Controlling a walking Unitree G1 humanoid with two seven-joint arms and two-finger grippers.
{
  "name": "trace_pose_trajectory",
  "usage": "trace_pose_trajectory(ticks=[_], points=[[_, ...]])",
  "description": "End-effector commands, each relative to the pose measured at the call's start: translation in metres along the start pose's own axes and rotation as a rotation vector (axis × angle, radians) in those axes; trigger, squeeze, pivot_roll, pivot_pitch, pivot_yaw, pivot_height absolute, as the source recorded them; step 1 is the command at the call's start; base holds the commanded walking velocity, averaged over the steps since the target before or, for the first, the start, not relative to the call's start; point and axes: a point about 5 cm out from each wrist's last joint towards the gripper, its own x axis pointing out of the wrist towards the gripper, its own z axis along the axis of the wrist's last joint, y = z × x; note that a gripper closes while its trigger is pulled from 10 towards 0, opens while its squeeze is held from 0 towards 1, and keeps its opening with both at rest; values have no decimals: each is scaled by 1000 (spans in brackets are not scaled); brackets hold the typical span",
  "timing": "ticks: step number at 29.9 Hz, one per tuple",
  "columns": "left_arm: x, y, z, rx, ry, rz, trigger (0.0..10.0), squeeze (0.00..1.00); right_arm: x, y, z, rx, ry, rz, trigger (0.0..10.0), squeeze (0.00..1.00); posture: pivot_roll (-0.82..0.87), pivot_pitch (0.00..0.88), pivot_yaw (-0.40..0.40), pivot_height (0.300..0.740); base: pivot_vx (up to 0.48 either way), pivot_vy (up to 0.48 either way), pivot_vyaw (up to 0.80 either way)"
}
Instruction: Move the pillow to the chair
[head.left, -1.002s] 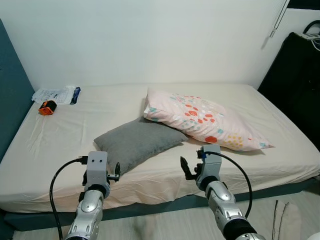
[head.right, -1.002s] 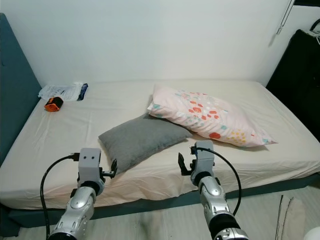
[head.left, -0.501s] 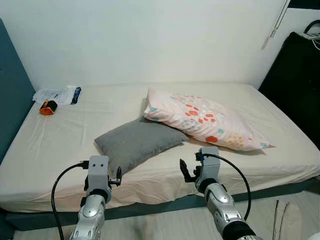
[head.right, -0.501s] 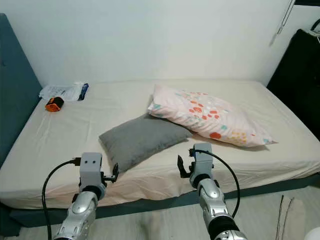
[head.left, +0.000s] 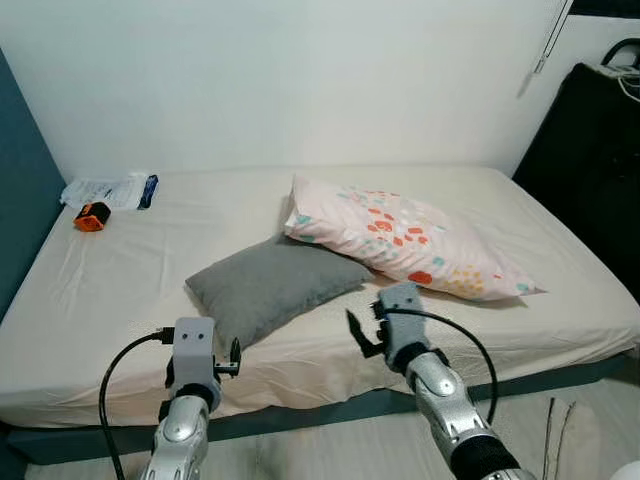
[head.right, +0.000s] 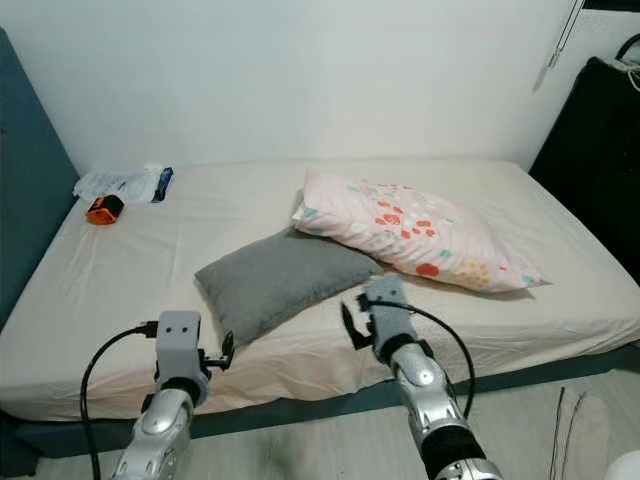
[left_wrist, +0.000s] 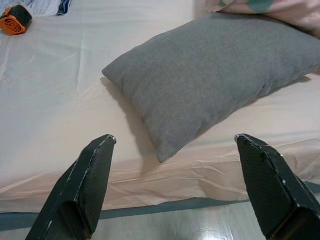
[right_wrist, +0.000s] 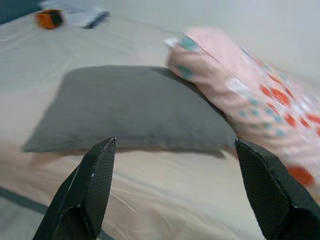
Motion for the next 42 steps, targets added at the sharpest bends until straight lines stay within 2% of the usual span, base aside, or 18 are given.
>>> trace_pose_trajectory(ticks=[1, 4, 6, 14, 16, 21, 22, 26, 28, 29, 30, 31, 33, 34, 42], points=[[-4, 2, -4, -13, 6, 18, 10000, 0, -3, 4, -7, -1, 22, 8, 10000, 0, -44, 0, -54, 740, 0, 0, 0], [-4, 2, -4, -13, 6, 20, 10000, 0, -4, 1, -9, 17, 28, -10, 10000, 0, -46, 0, -55, 740, 0, 0, 0], [-5, 1, -4, -8, 4, 16, 10000, 0, -7, -3, -11, 73, 29, -48, 10000, 0, -60, 0, -47, 740, 0, 0, 0], [0, -3, -2, 2, 9, 2, 10000, 0, -7, 2, -13, 64, 39, -26, 10000, 0, -66, 0, -41, 740, 0, 0, 0], [-1, -2, -2, 2, 10, 3, 10000, 0, -8, 0, -7, 121, -9, -36, 10000, 0, -62, 0, -38, 740, 0, 0, 0], [0, -2, 0, 3, 7, 3, 10000, 0, -8, -3, -11, 118, 25, -70, 10000, 0, -52, 0, -44, 740, 0, 0, 0], [0, -1, 1, 3, 5, 8, 10000, 0, -8, -7, -9, 181, 7, -93, 10000, 0, -58, 0, -30, 740, 0, 0, 0], [0, 0, 2, 2, 2, 7, 10000, 0, -7, -13, -12, 209, 29, -140, 10000, 0, -60, 0, -31, 740, 0, 0, 0], [5, 3, 7, -2, -5, 19, 10000, 0, -8, -22, -13, 336, 21, -211, 10000, 0, -46, 0, -33, 740, 0, 0, 0], [7, 3, 12, -8, -17, 18, 10000, 0, -9, -28, -12, 352, 12, -250, 10000, 0, -48, 0, -36, 740, 0, 0, 0], [7, 3, 12, -8, -17, 18, 10000, 0, -9, -28, -12, 352, 12, -250, 10000, 0, -48, 0, -36, 740, 0, 0, 0], [14, 2, 22, 1, -44, 17, 10000, 0, -11, -39, -14, 350, 20, -321, 10000, 0, -34, 0, -54, 740, 0, 0, 0], [14, 2, 22, 1, -44, 17, 10000, 0, -11, -39, -14, 350, 20, -321, 10000, 0, -34, 0, -54, 740, 0, 0, 0], [20, 5, 28, 5, -58, 40, 10000, 0, -12, -43, -20, 338, 59, -336, 10000, 0, -39, 0, -45, 740, 0, 0, 0], [25, 7, 32, 24, -61, 42, 10000, 0, -7, -42, -16, 284, 75, -300, 10000, 0, -31, 0, -61, 740, 0, 0, 0]])
